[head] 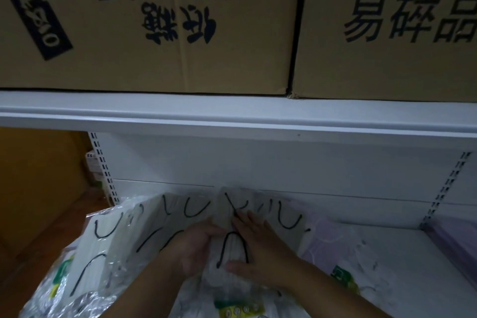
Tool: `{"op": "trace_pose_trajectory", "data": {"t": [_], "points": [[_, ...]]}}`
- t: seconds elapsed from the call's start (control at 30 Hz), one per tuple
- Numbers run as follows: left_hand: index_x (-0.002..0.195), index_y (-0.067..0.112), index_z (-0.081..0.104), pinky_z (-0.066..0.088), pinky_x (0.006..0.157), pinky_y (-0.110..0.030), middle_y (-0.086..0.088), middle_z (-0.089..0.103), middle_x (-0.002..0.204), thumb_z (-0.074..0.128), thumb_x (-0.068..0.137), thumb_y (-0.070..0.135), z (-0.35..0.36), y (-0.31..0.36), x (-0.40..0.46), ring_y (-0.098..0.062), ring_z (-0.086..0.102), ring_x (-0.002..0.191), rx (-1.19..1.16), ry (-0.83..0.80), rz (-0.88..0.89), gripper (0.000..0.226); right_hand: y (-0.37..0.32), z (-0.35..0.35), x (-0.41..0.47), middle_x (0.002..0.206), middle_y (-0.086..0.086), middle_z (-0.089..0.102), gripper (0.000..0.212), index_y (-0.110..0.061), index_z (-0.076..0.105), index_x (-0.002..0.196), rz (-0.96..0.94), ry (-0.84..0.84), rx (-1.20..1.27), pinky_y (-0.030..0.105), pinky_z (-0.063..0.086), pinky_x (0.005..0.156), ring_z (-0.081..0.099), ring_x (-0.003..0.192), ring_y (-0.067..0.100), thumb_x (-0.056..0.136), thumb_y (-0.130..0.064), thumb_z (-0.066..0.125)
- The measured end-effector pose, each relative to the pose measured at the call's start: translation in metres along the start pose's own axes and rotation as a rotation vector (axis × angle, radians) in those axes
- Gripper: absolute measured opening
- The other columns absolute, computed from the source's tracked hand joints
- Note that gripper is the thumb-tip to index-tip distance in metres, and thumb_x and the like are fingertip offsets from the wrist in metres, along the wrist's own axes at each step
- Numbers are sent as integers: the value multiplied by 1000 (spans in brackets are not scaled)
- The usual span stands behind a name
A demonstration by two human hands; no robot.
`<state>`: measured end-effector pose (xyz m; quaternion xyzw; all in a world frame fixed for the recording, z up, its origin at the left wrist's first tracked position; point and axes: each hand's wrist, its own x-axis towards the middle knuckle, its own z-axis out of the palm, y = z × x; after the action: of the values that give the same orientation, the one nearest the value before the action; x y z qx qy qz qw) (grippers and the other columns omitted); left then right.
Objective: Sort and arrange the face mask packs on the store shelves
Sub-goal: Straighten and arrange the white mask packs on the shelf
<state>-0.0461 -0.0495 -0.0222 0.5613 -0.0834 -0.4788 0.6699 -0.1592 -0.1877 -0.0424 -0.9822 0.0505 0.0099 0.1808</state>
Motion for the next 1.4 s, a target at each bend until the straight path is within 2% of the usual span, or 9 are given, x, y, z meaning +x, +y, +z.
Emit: {"op": "trace_pose_trajectory", "data": {"t": [0.2,0.43,0.57,0.67,0.77,0.9,1.03,1.23,1.4], "points": [[111,-8,62,57,61,-41,-28,70,100,51,81,-3,-23,5,-1,-38,71,81,-37,147,-2,32,24,-2,-13,156,-3,-23,87,-21,-5,153,243,207,-18,42,-7,118,-18,146,21,91,-62,40],[113,-8,63,54,80,-51,-30,68,105,58,68,0,-31,3,0,-43,65,97,-45,221,-30,46,51,12,-20,161,3,-6,102,-21,1,154,396,2,-54,50,-3,118,-3,148,20,79,-80,36],[113,-8,62,53,83,-52,-29,68,105,58,65,-2,-28,3,-1,-43,65,99,-86,219,-1,49,56,12,-23,159,-3,18,79,-23,18,152,379,167,3,40,6,119,16,146,12,89,-66,41],[112,-8,61,54,77,-50,-29,69,101,54,77,-5,-27,1,-1,-42,66,95,-70,223,-23,35,53,4,-24,140,-7,51,59,-26,42,140,369,406,227,35,30,112,47,128,13,91,-57,49],[107,-7,61,54,71,-46,-28,71,93,52,84,-4,-24,-1,-2,-40,67,87,-44,225,-56,25,35,-8,-19,123,-14,61,47,-34,51,128,331,586,326,34,44,100,56,113,13,87,-58,54],[106,-9,65,56,70,-44,-29,70,96,53,77,0,-18,1,-5,-38,70,79,-50,169,-57,33,2,-10,-4,145,-12,36,71,-27,30,147,132,372,257,21,23,109,33,136,11,88,-60,52],[107,-5,70,49,96,-47,-27,66,114,53,86,26,-20,2,-7,-39,64,104,-104,72,-49,42,-20,2,8,160,-7,-11,90,-25,-2,153,-27,20,38,37,1,119,-7,147,10,88,-65,45],[91,2,77,57,68,-39,-24,71,102,63,69,12,-25,-5,-7,-37,71,86,4,89,-40,28,-25,11,8,159,-4,-18,92,-19,-6,153,-15,7,11,39,-6,119,-17,146,11,89,-63,43],[102,-1,66,57,69,-48,-27,71,96,66,61,11,-33,-2,-1,-41,71,80,25,201,-24,42,10,7,1,159,7,-16,91,-13,-10,152,296,160,-48,46,-5,118,-12,147,25,91,-62,36]]}}
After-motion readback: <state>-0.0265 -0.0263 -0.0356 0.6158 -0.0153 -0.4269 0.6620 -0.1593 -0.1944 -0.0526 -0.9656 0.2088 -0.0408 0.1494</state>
